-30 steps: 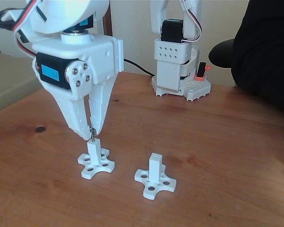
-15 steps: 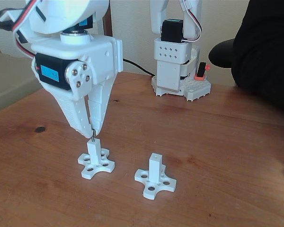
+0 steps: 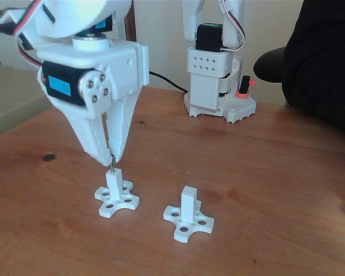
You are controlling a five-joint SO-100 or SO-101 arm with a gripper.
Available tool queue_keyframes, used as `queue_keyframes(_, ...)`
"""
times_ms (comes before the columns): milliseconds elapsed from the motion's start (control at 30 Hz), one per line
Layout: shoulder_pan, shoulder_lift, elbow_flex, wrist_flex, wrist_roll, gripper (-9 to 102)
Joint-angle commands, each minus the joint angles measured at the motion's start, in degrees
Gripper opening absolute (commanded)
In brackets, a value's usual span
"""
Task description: Grab the screw and set it in the hole.
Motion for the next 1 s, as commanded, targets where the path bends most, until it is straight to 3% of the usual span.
queue_keyframes(0,-0.1,4.0,-5.2,0.5,-0.8,-4)
queue_keyframes(967,-6.1,10.1,-5.2,3.3,1.7,-4)
